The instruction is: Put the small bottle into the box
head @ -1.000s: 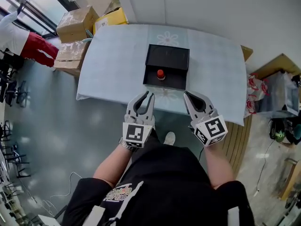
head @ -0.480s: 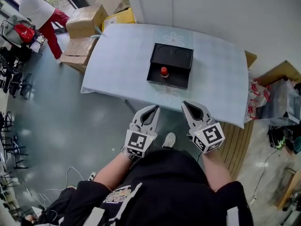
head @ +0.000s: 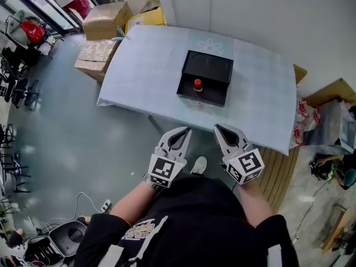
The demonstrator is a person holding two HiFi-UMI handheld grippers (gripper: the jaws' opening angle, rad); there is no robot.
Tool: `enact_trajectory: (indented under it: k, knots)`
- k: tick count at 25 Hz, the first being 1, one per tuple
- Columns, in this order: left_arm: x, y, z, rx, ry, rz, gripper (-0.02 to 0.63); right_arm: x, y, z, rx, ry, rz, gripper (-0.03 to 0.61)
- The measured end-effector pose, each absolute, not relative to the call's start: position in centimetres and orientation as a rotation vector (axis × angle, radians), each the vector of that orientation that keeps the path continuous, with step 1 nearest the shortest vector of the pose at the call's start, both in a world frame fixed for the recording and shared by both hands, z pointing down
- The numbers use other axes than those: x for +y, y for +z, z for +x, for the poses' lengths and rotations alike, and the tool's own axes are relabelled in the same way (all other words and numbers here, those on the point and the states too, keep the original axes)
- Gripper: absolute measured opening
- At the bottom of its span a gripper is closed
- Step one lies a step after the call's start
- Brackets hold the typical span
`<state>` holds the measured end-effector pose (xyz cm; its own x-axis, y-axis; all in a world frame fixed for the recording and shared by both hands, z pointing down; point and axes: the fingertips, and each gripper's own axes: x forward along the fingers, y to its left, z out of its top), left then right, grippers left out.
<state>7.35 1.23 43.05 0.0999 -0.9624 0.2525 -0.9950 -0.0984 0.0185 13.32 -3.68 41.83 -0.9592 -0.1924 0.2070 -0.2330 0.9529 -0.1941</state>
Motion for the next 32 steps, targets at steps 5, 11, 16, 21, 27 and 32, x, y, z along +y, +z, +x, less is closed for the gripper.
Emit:
enact_trajectory:
  k: [5, 11, 16, 21, 27, 32]
  knots:
    - [0.8, 43.1, 7.6, -1.974, 0.256, 2.189, 0.008, -4.0, 42.0, 13.6, -2.916, 0.331, 0.322, 0.008]
    - [0.5, 43.3, 7.9, -1.963, 0.257, 2.198, 0.008, -3.8, 42.6, 13.9, -2.906, 0.335, 0.321, 0.008]
    - [0.2, 43.2, 7.6, -1.947, 0.263, 2.216, 0.008, -3.9, 42.4, 13.3, -2.903, 0.335, 0.324, 0.008]
    - [0.2, 43.3, 7.4, -1.935, 0.271, 2.221, 0.008, -4.1, 42.3, 13.0, -2.902, 0.329, 0.324, 0.008]
    - [0.5, 43.6, 7.7, -1.917, 0.277, 2.234, 0.008, -3.8, 42.6, 13.0, -2.898, 0.33, 0.329, 0.008]
    - [0.7, 44.0, 8.2, -1.909, 0.277, 2.239, 0.008, -3.6, 42.9, 13.3, -2.897, 0.33, 0.325, 0.008]
